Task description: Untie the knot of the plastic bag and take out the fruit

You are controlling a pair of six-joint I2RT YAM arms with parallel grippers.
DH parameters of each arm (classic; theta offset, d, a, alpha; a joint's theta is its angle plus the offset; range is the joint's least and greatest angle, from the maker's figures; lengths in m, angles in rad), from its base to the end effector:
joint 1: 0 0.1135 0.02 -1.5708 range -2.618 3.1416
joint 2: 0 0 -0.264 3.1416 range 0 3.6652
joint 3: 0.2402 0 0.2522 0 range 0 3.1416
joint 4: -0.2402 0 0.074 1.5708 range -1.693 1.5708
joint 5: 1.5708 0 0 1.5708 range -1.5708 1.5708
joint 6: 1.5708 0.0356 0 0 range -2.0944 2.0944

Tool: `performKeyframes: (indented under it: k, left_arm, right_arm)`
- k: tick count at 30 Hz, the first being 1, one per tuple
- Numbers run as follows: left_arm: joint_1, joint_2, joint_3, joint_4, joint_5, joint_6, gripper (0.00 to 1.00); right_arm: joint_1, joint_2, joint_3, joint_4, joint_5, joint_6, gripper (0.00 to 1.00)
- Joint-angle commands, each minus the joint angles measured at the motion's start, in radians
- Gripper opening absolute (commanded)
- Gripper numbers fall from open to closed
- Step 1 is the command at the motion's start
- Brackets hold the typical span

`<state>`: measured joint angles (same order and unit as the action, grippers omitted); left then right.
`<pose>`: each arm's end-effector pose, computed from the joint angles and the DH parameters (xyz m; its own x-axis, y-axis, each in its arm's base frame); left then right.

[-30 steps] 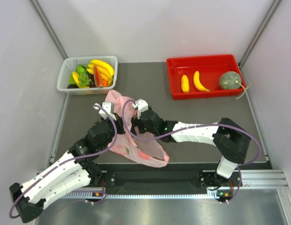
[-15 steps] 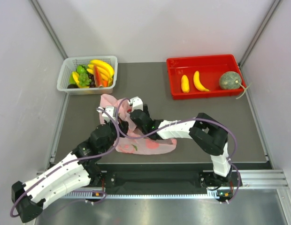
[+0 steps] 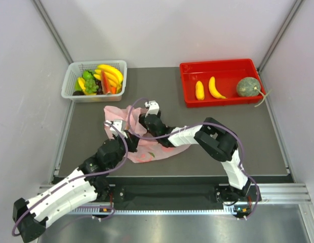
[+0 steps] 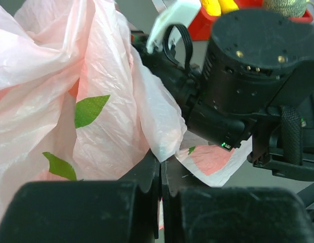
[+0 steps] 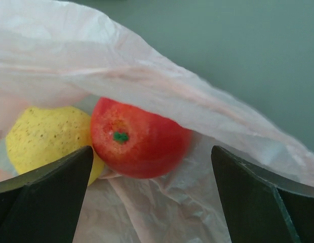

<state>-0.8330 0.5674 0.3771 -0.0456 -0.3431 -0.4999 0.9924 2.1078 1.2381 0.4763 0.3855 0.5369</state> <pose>0.1123 -0.1058 0.2428 -0.3665 -0.2679 -0.8910 0.3431 0.8512 -0.3971 0.2614 0.3760 0.1508 -0.4798 0.1320 -0.8674 -0.3964 0.8494 0.3485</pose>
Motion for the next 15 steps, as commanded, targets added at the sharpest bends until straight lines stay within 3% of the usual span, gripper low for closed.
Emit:
performKeyframes:
  k: [1,7,15]
  left_arm:
    - [-0.008,-0.038,-0.007,0.015,-0.036,-0.003,0.0]
    - [-0.008,-0.1,0.006,-0.046,-0.167,0.004,0.0]
    - [-0.008,-0.104,0.031,-0.191,-0.459,-0.063,0.0]
  right_arm:
    - [-0.021,-0.031,-0.071,0.212,-0.106,0.052,1.0]
    - [-0.049,-0.037,-0.083,0.219,-0.195,0.04,1.0]
    - [-0.08,-0.068,-0.115,0.232,-0.246,0.0,0.99]
